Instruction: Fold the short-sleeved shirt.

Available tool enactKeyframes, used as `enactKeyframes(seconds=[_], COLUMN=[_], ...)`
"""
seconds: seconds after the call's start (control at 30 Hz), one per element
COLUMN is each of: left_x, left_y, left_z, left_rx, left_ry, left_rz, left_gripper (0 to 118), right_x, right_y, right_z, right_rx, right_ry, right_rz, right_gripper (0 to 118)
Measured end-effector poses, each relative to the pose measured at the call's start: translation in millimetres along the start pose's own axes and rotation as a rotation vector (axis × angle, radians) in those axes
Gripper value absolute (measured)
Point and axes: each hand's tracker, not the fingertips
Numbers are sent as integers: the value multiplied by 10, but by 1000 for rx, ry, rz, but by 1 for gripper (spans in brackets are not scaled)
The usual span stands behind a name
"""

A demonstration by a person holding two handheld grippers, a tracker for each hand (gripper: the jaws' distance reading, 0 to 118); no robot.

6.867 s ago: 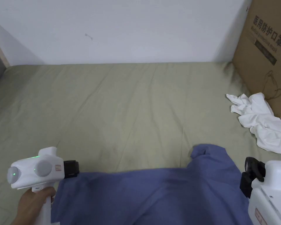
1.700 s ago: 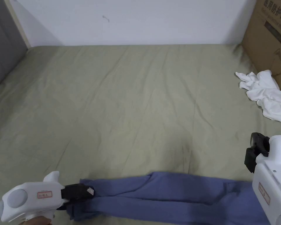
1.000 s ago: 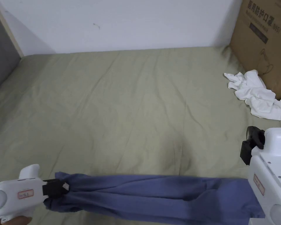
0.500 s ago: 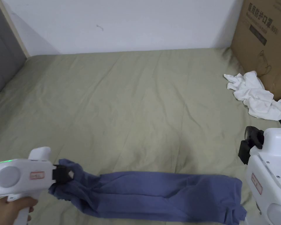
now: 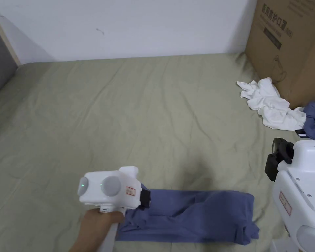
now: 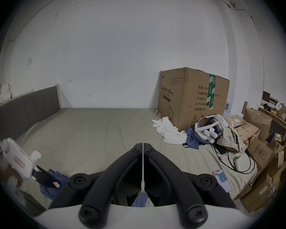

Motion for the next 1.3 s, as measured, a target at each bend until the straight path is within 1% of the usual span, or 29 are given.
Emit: enactKeyframes(seconds=[0.07, 0.17, 0.2, 0.23, 0.3, 0.33, 0.43, 0.5, 0.6, 0.73, 0.83, 0.9, 0.93, 0.97, 1.03, 1.07, 1.1, 1.2, 1.3], left_x=[113, 212, 225, 224, 249, 259, 268, 205, 45, -218, -398, -485, -523, -554, -603, -624, -632, -584, -418], left_y=[-41, -97, -116, -126, -135, -138, -100, -96, -99, -134, -167, -229, -271, -300, -343, -365, -394, -494, -591], left_z=[-173, -364, -386, -385, -318, -276, -75, 125, 442, 732, 774, 747, 720, 699, 595, 531, 454, 272, 68], left_rx=[-13, -47, -43, -44, -26, -17, 29, 111, 231, 336, 369, 400, 418, 424, 408, 394, 384, 353, 303], left_ry=[8, 70, 74, 59, -31, -61, -59, -69, -38, 48, 104, 138, 132, 122, 105, 93, 91, 84, 81], left_rz=[-1, -33, -37, -36, -1, 12, 23, 19, 17, -6, 22, 35, 34, 31, 55, 64, 65, 77, 40], left_gripper=[15, 17, 28, 46, 89, 93, 97, 102, 112, 112, 112, 109, 104, 95, 51, 21, 6, 5, 5], right_x=[22, 50, 63, 74, 82, 93, 93, 94, 86, 87, 84, 92, 94, 95, 112, 116, 122, 157, 187], right_y=[-16, -31, -37, -39, -39, -40, -24, -5, 29, 61, 75, 79, 79, 79, 75, 73, 71, 60, 50], right_z=[9, 17, 26, 29, 24, 29, 26, 36, 43, 43, 37, 45, 46, 46, 61, 62, 61, 71, 70], right_rx=[-4, -10, -10, -12, -14, -15, -12, -7, 2, 12, 15, 15, 15, 14, 14, 13, 12, 9, 6], right_ry=[-4, -10, -11, -12, -14, -14, -15, -14, -11, -7, -5, -4, -5, -6, -8, -10, -11, -18, -26], right_rz=[0, 1, 1, 0, -4, -6, -10, -12, -14, -16, -18, -21, -22, -23, -24, -24, -24, -29, -33], right_gripper=[3, 3, 3, 3, 3, 3, 3, 3, 3, 3, 3, 3, 3, 3, 3, 3, 3, 3, 3])
